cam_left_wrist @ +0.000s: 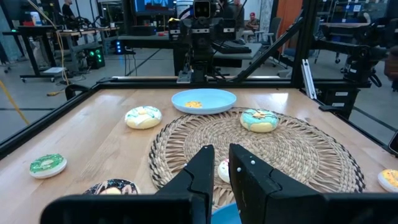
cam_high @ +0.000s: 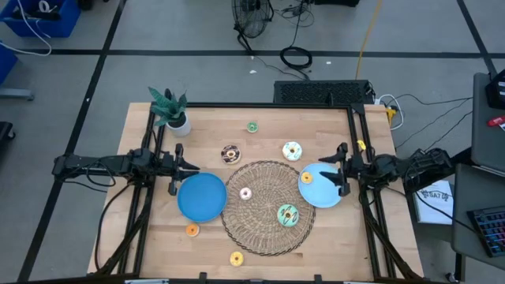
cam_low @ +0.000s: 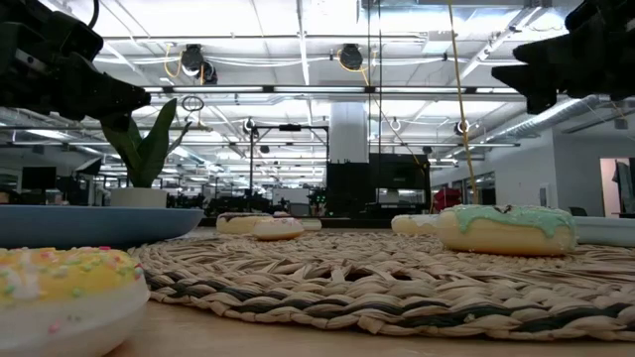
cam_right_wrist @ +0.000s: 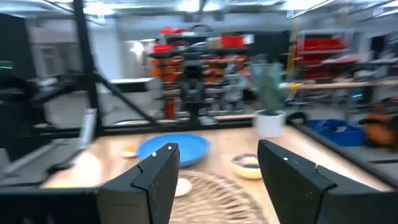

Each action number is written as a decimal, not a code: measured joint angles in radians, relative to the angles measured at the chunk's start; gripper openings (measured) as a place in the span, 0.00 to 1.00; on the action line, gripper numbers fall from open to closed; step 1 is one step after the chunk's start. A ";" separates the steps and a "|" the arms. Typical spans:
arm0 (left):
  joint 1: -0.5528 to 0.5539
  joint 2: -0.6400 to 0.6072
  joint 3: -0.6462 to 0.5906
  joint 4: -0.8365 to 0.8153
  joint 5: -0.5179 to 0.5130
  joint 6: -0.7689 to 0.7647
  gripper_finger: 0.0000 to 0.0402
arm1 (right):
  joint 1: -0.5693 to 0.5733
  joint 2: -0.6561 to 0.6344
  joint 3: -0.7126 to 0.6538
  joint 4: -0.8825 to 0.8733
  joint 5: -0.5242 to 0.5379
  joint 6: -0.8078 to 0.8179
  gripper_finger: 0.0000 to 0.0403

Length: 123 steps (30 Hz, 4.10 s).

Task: Pick & Place donuts
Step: Put the small green donut on the light blue plate

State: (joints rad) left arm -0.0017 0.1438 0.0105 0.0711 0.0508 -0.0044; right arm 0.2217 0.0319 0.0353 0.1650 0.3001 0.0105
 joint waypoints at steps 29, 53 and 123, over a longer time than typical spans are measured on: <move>0.000 0.000 0.000 0.000 0.000 0.000 0.13 | -0.020 0.001 -0.003 -0.131 -0.040 0.049 0.51; 0.014 0.001 0.000 0.290 -0.336 0.078 0.13 | -0.020 0.001 -0.003 -0.125 -0.040 0.049 0.51; 0.487 1.861 1.355 -0.404 -0.217 0.299 0.72 | -0.020 0.001 -0.003 -0.124 -0.040 0.049 0.51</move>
State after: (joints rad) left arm 0.4848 2.0049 1.3651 -0.3325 -0.1660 0.2948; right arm 0.2016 0.0330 0.0319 0.0406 0.2604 0.0593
